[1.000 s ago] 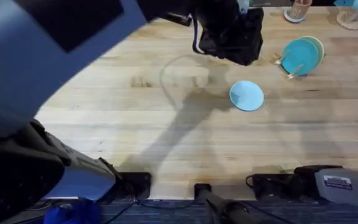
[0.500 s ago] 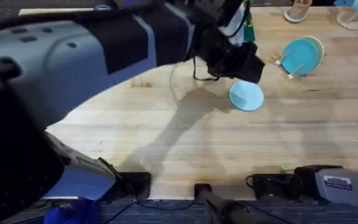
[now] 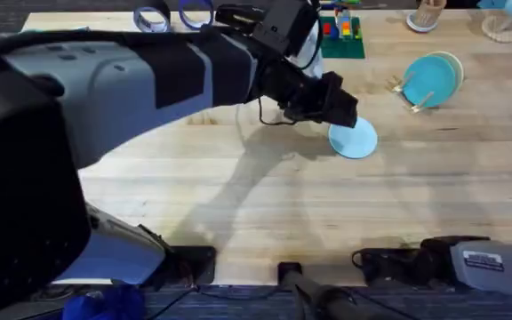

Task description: Pick up the plates from the table one by one and place each into a slot on the dish rack.

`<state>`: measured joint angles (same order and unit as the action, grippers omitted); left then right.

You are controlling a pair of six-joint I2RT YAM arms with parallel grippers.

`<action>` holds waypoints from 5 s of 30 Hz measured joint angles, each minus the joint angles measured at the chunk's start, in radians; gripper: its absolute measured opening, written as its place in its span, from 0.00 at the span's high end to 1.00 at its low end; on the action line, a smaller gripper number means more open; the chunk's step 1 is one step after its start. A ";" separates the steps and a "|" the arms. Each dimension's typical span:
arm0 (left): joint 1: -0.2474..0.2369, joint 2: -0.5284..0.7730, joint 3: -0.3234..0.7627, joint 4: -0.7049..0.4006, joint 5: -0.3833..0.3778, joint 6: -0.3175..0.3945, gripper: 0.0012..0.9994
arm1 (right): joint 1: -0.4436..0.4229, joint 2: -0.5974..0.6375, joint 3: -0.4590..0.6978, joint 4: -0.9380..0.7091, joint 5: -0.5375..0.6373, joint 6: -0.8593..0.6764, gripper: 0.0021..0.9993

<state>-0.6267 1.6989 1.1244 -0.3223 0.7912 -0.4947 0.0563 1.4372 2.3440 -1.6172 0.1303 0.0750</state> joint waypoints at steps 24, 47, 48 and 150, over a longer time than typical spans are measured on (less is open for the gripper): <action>0.009 0.057 0.000 0.124 -0.055 -0.082 0.96 | 0.000 0.000 0.000 0.000 0.000 0.000 0.00; 0.010 0.163 0.000 0.124 -0.076 -0.090 0.96 | 0.000 0.000 0.000 0.000 0.000 0.000 0.00; 0.010 0.174 0.000 0.125 -0.077 -0.090 0.96 | 0.000 0.000 0.000 0.000 0.000 0.000 0.00; 0.018 0.305 0.003 0.157 -0.025 -0.093 0.96 | 0.000 0.158 -1.304 0.804 -0.304 0.243 0.00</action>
<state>-0.6083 2.0038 1.1271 -0.1654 0.7662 -0.5880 0.0559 1.5954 1.0401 -0.8132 -0.1736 0.3183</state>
